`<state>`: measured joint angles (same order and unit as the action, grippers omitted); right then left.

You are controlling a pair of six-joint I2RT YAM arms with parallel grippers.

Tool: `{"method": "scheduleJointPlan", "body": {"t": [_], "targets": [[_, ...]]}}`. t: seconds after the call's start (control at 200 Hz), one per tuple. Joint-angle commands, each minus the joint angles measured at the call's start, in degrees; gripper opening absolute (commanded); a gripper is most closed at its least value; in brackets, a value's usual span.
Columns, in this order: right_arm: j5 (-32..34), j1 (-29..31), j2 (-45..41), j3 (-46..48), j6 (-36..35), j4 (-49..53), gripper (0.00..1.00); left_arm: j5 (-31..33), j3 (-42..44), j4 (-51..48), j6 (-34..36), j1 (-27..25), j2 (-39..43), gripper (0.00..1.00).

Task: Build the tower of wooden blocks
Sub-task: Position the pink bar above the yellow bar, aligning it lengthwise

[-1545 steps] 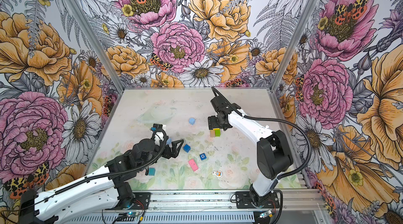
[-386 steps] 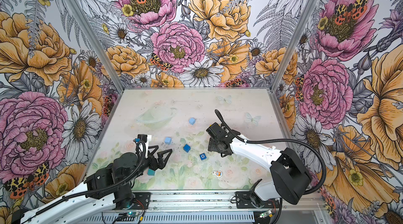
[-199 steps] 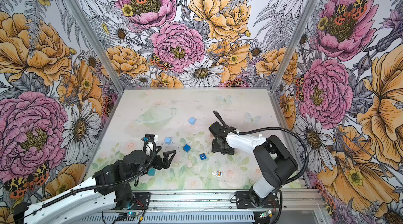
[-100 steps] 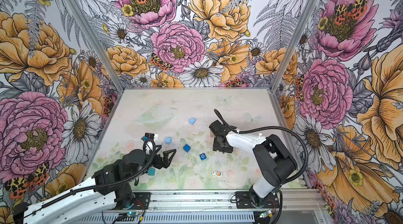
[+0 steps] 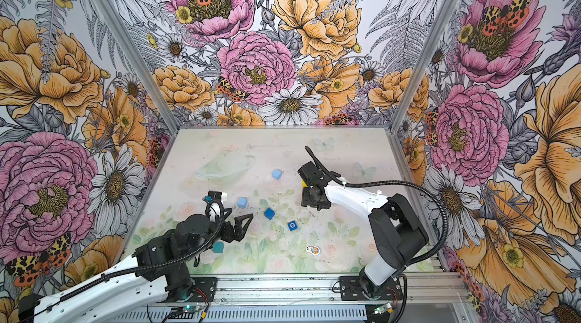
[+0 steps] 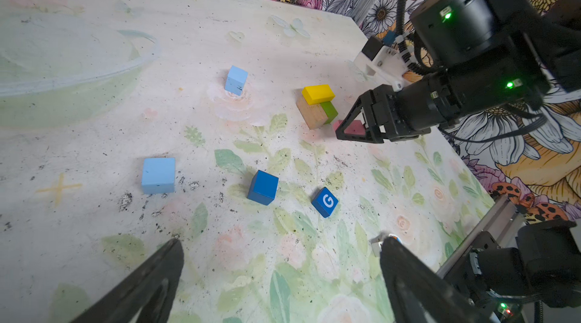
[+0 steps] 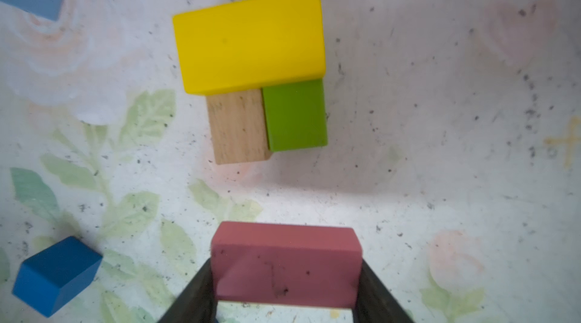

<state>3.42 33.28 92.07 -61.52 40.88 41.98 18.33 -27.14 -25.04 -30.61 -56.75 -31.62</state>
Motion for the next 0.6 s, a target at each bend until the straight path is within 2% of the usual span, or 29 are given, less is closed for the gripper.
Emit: {"method": "scheduleJointPlan", "body": {"t": [0.0, 0.2, 0.595], "targets": [[1.4, -0.7, 2.8, -3.9, -2.8, 2.0, 0.47, -1.4, -1.8, 0.8, 1.5, 0.8, -0.1, 0.99], [1.3, -1.6, 6.9, -8.1, -4.6, 2.5, 0.47, -2.2, -2.3, 1.2, 2.1, 2.1, -1.1, 0.99], [0.7, -3.5, 9.8, -11.6, -7.9, 3.1, 0.48, -4.3, -2.8, 2.5, 2.9, 4.6, -3.1, 0.99]]}}
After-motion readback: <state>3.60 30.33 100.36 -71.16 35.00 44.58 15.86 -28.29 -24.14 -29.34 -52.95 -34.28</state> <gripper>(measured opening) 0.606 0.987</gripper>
